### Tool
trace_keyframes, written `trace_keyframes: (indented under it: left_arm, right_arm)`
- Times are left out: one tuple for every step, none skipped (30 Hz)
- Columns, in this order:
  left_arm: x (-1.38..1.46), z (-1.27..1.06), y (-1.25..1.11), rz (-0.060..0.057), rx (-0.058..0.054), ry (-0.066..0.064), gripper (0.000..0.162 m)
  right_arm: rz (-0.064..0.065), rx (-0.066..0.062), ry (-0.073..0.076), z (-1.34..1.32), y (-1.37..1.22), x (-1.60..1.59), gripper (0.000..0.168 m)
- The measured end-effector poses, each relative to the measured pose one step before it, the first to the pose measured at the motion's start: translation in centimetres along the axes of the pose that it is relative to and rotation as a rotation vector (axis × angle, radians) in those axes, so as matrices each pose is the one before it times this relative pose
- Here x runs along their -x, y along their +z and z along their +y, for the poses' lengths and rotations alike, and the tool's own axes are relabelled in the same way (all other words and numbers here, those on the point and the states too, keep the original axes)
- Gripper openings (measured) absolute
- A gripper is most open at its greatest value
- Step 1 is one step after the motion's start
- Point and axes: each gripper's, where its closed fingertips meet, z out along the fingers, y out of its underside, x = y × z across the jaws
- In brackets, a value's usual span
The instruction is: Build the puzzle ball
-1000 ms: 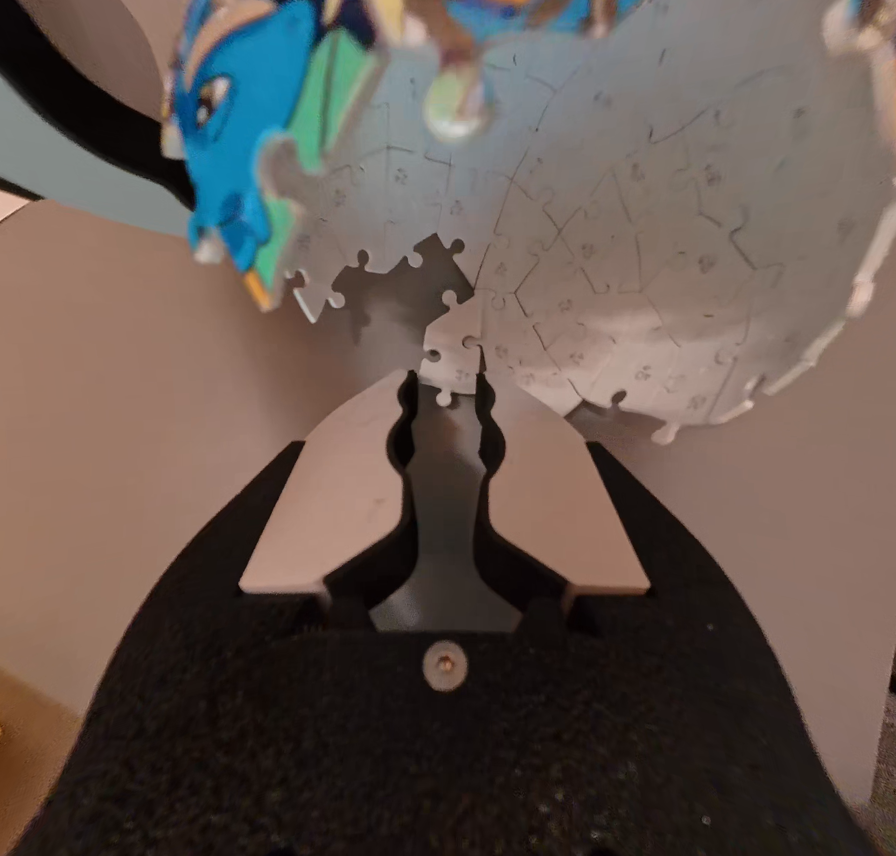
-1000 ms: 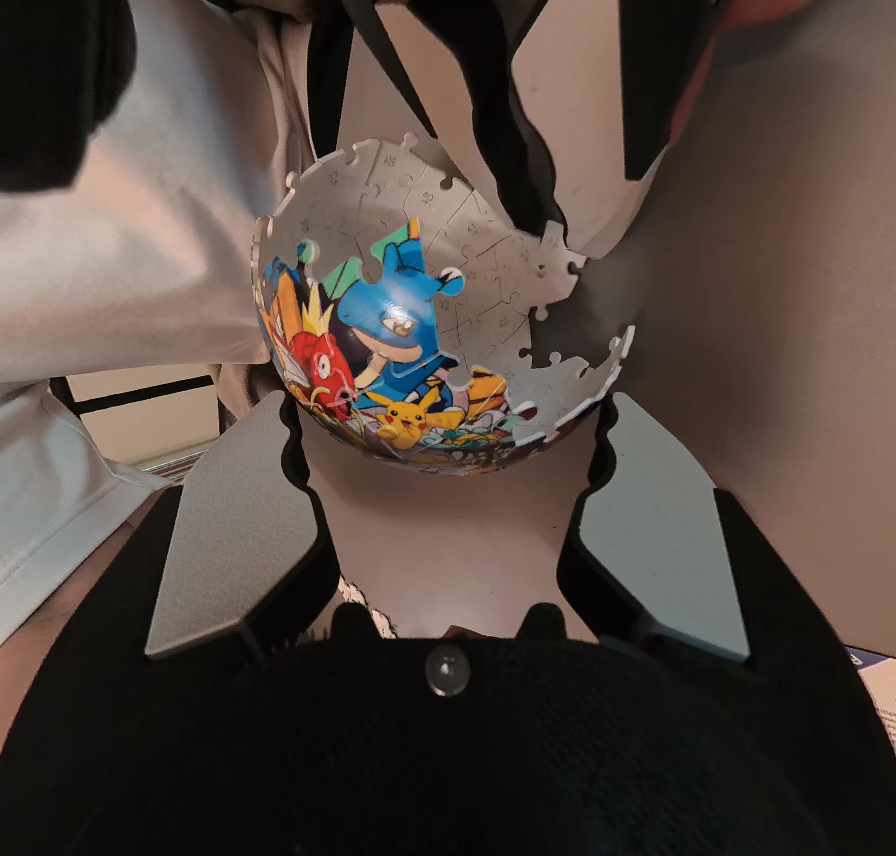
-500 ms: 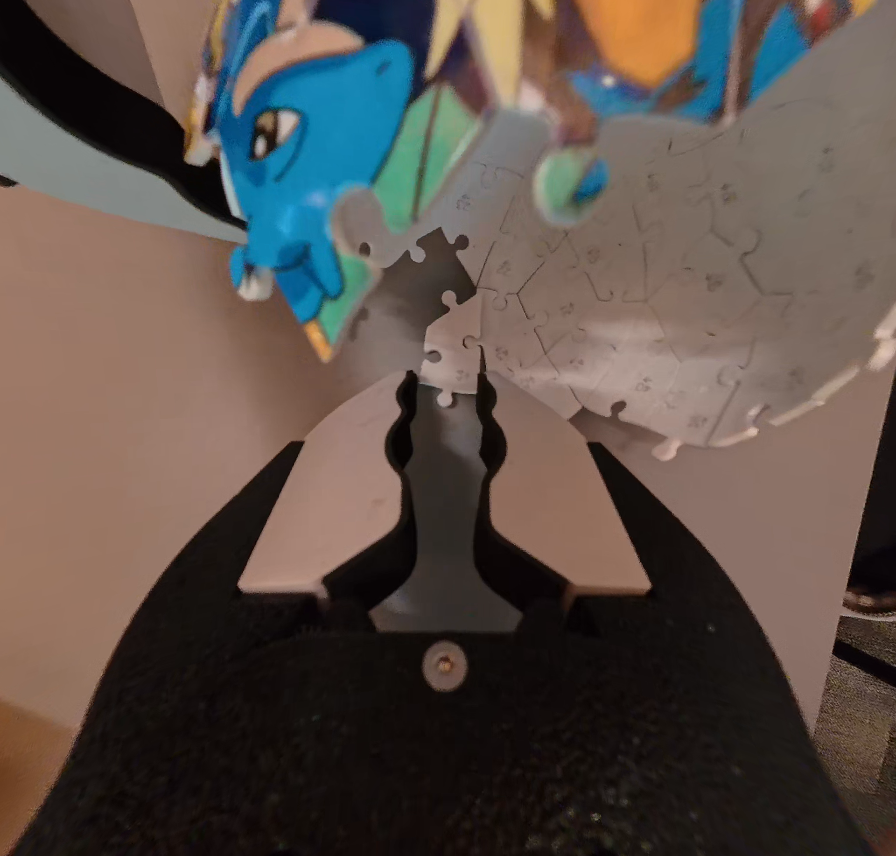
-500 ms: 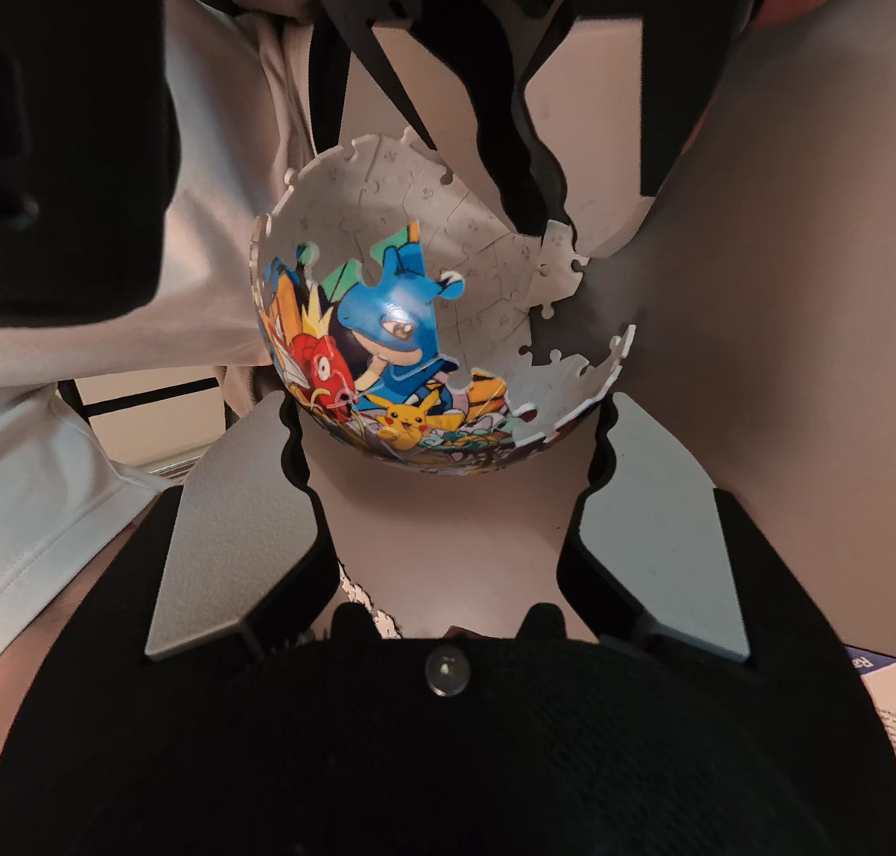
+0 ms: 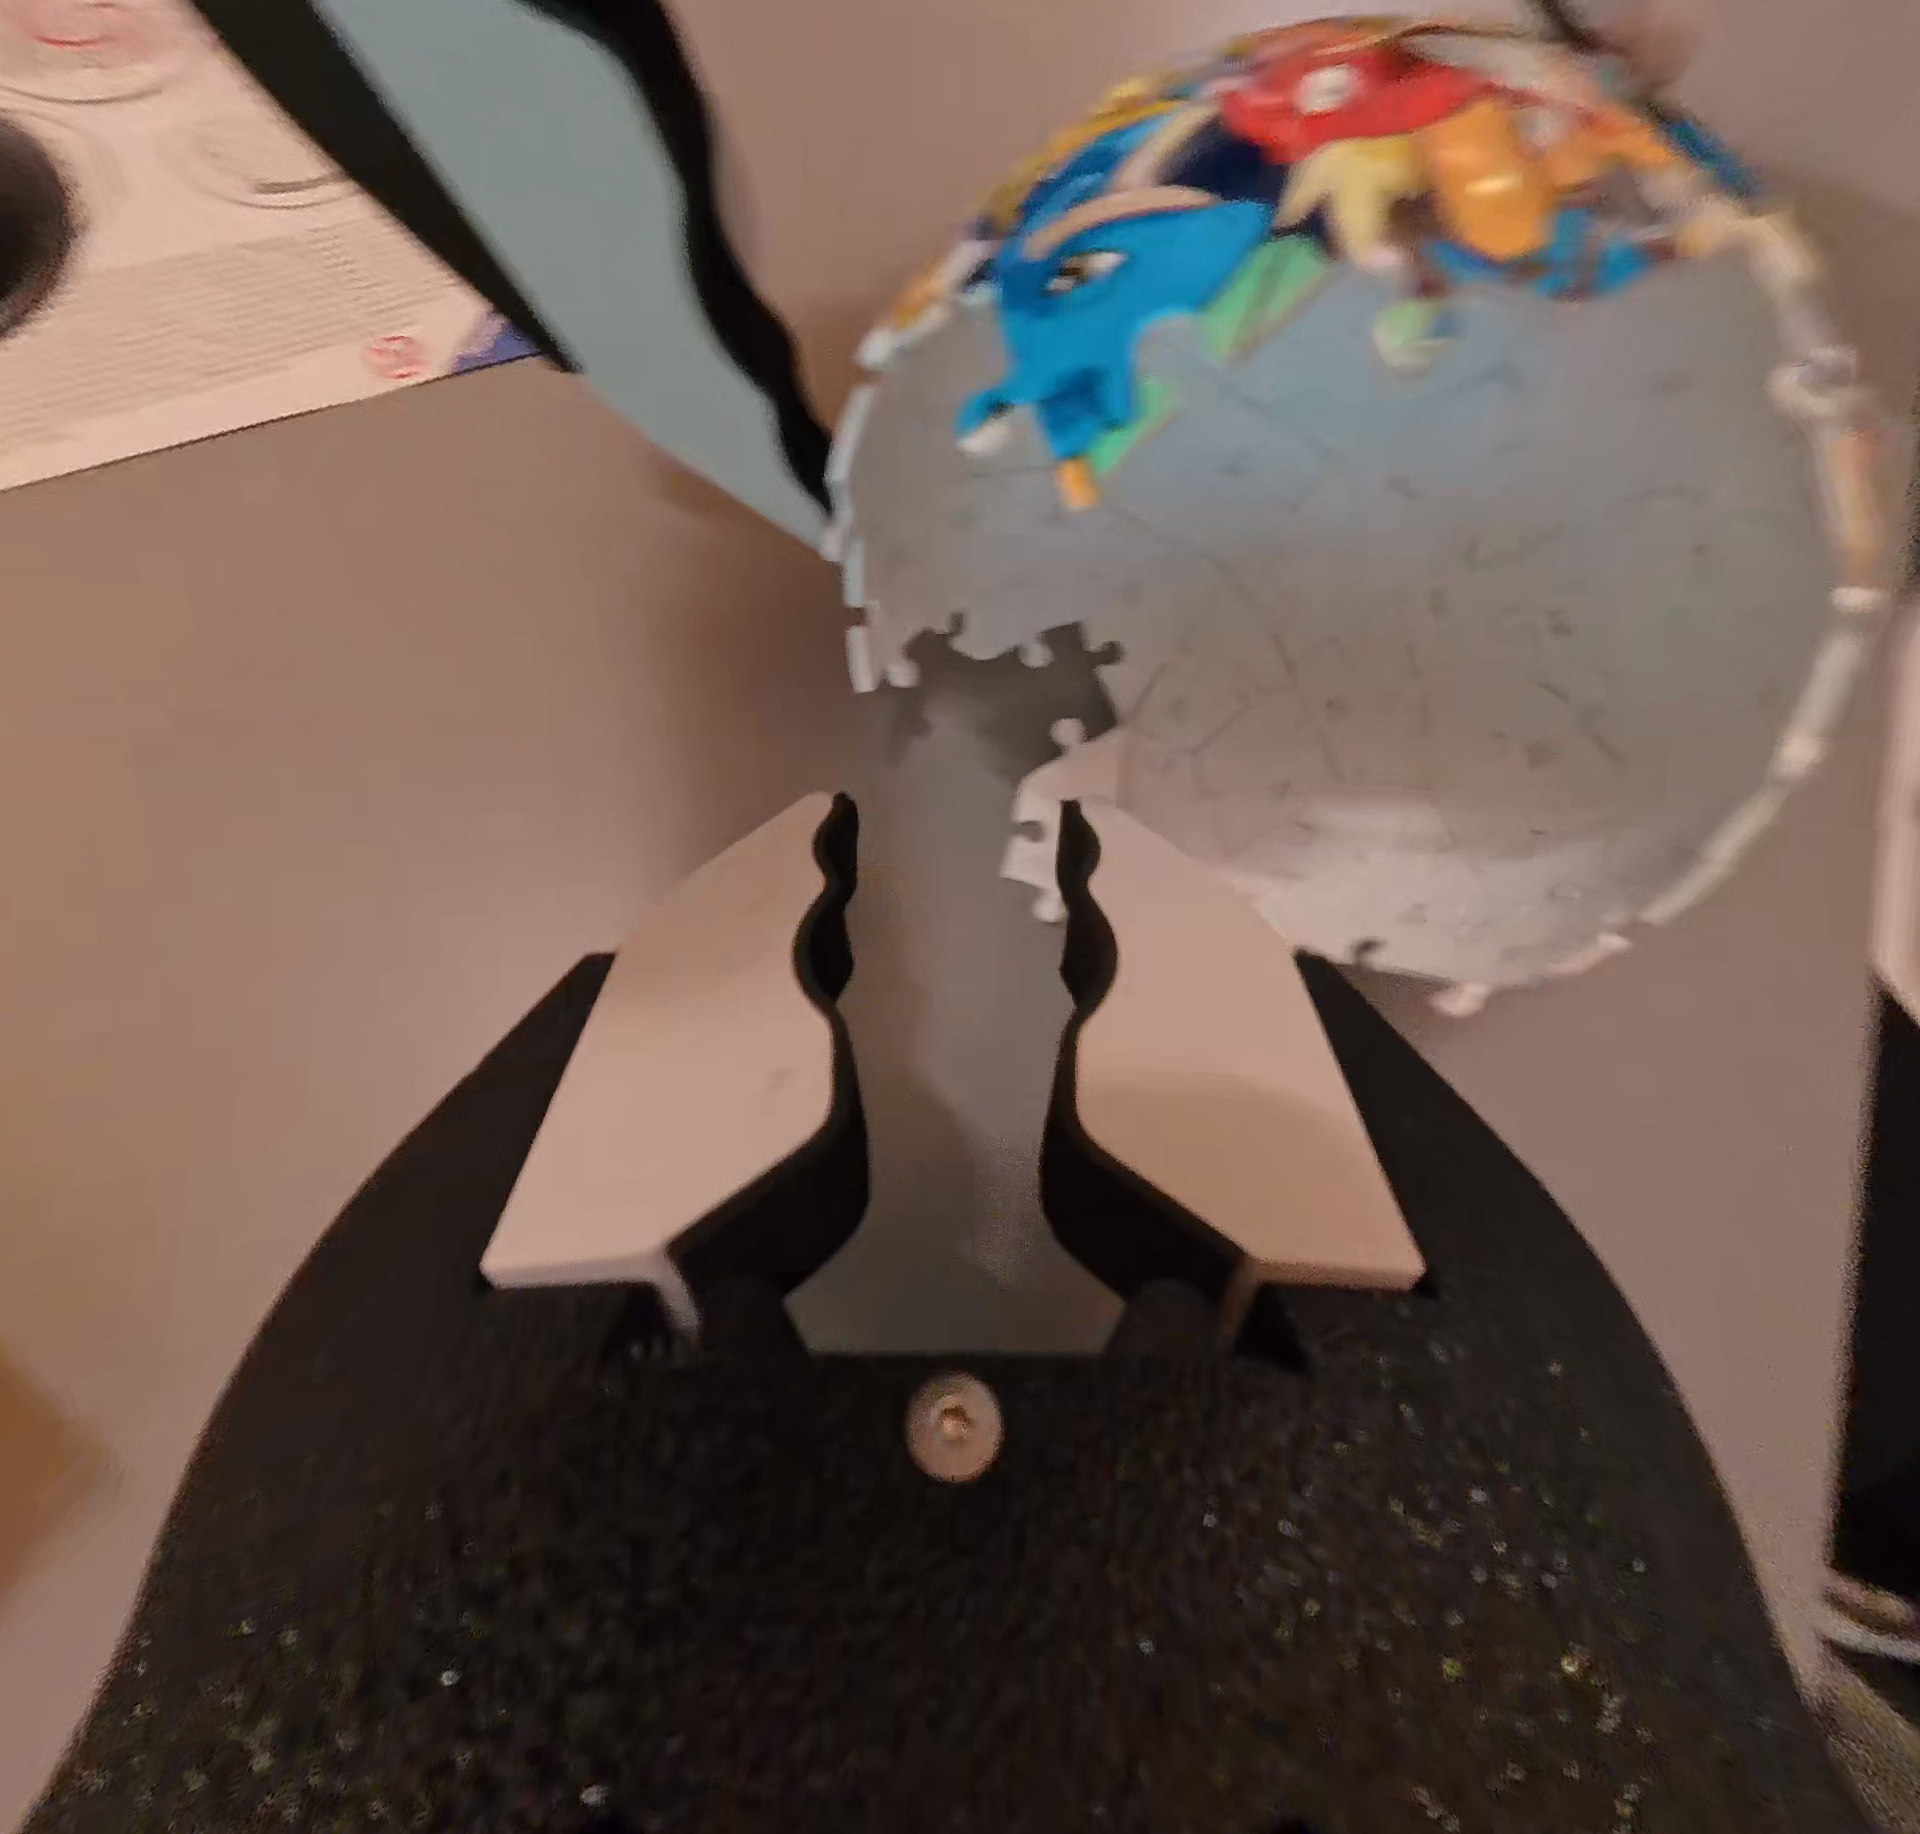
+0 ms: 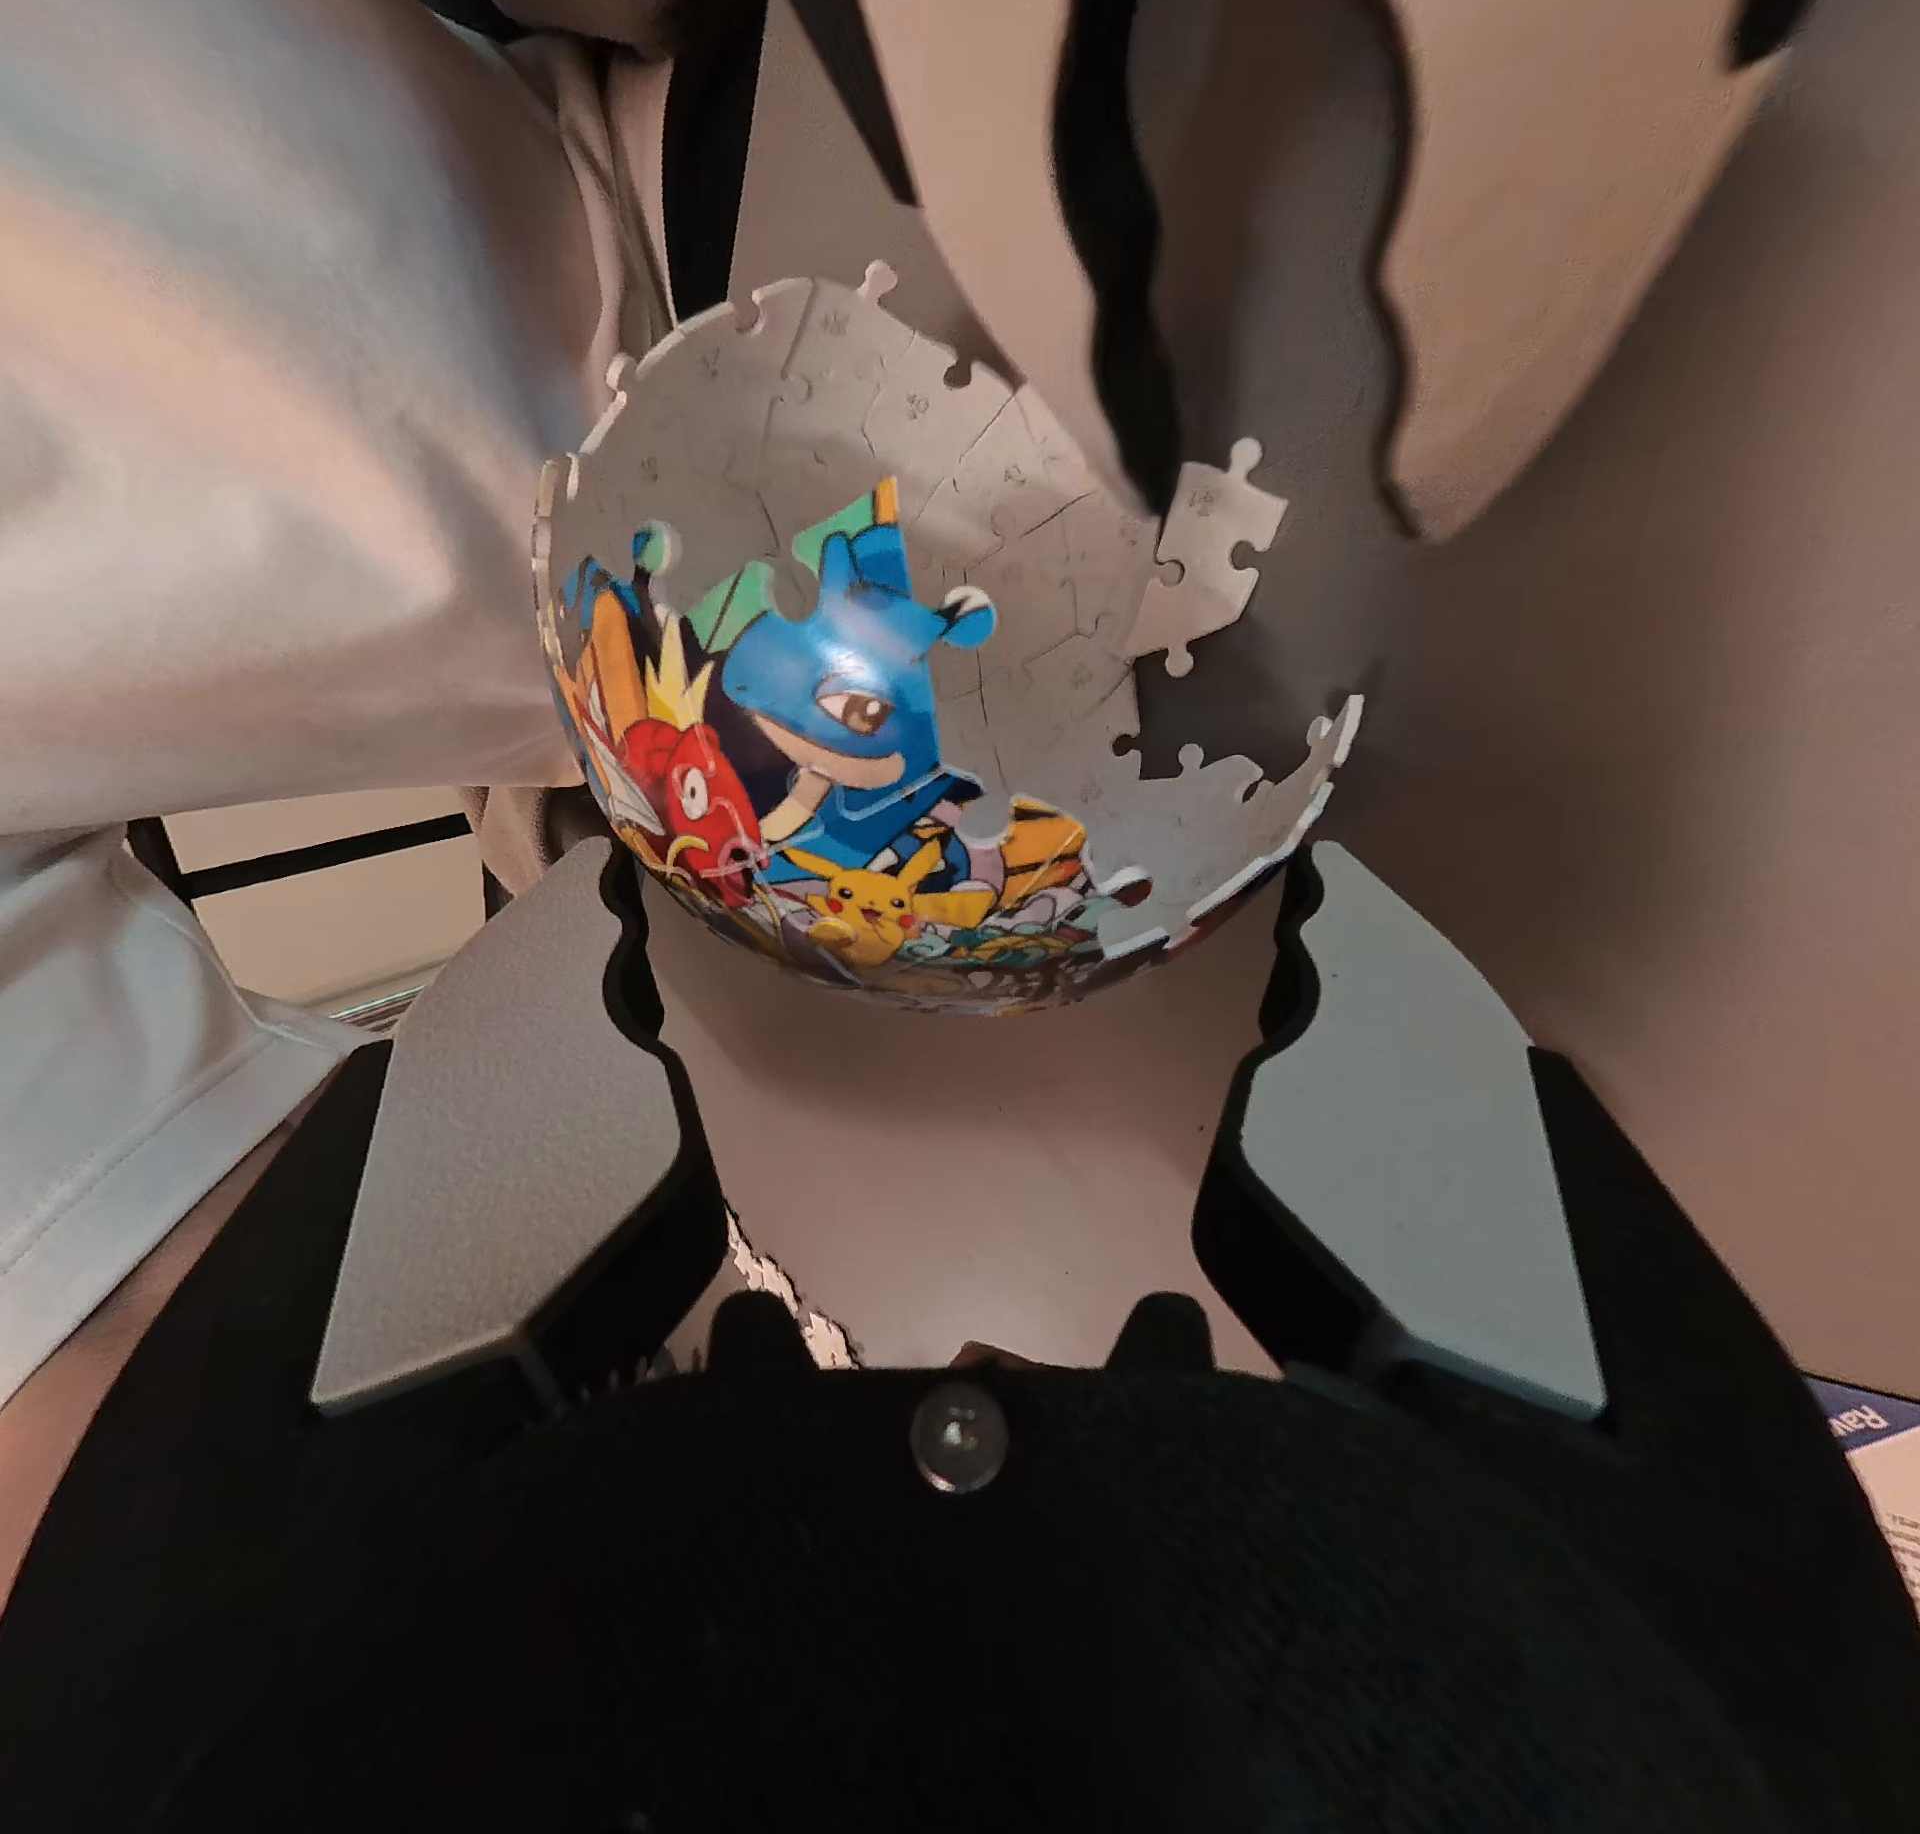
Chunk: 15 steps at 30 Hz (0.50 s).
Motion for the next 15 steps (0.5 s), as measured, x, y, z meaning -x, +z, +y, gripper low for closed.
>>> trace_keyframes:
  left_arm:
    - [0.698,0.264,0.115,-0.0436,0.0171,-0.0026,0.038]
    - [0.363,0.251,0.226,-0.022,0.0182,-0.0067,0.04]
    - [0.22,0.138,0.281,-0.0135,0.0132,-0.0116,0.04]
    - [0.044,0.039,0.314,-0.0044,0.0089,-0.0125,0.04]
    - [-0.243,-0.015,0.29,0.0109,0.004,-0.0088,0.04]
    - [-0.275,-0.056,0.245,0.01,-0.0001,-0.0048,0.041]
    - [-0.124,-0.071,0.212,-0.0018,-0.0018,-0.0033,0.042]
    - [-0.129,-0.053,0.157,-0.0004,-0.0028,-0.0028,0.043]
    - [-0.16,-0.048,0.135,0.0041,-0.0022,-0.0041,0.044]
    - [-0.066,-0.003,0.118,0.0005,-0.0001,-0.0088,0.044]
    - [-0.082,0.064,0.094,0.0015,0.005,-0.0098,0.044]
    - [-0.102,0.162,0.089,0.0024,0.0102,-0.006,0.045]
    - [-0.033,0.21,0.076,-0.0043,0.0123,-0.001,0.045]
    - [0.047,0.217,0.055,-0.011,0.0114,0.0025,0.045]
    - [0.014,0.144,0.027,-0.0104,0.0077,0.0054,0.044]
  right_arm:
    - [0.0004,0.0003,0.0004,-0.032,-0.01,-0.001,0.115]
    - [0.0003,0.0014,0.0005,-0.014,-0.011,0.006,0.115]
    - [0.0003,-0.0007,-0.0001,-0.051,0.0,0.011,0.115]
    - [-0.0003,-0.0016,0.0009,-0.051,0.001,-0.006,0.115]
    - [-0.0011,-0.0013,0.001,-0.047,0.006,-0.001,0.115]
    - [-0.0022,-0.0007,0.0007,-0.011,-0.003,-0.004,0.115]
    - [-0.0028,-0.001,0.0016,-0.011,-0.02,-0.034,0.115]
    - [-0.0038,-0.0026,0.0019,-0.003,-0.037,-0.028,0.115]
    - [-0.0044,-0.0035,0.0024,-0.008,-0.028,-0.04,0.115]
    - [-0.0051,-0.0036,0.0047,-0.011,-0.013,-0.041,0.115]
    - [-0.0059,-0.0046,0.0054,-0.003,-0.009,-0.024,0.115]
    - [-0.005,-0.0056,0.0037,-0.023,-0.006,-0.024,0.115]
    - [-0.0045,-0.0047,0.0024,0.01,-0.023,-0.032,0.115]
    - [-0.0045,-0.0029,0.0024,0.024,-0.015,-0.014,0.115]
    - [-0.0043,-0.002,0.004,0.042,-0.019,-0.029,0.115]
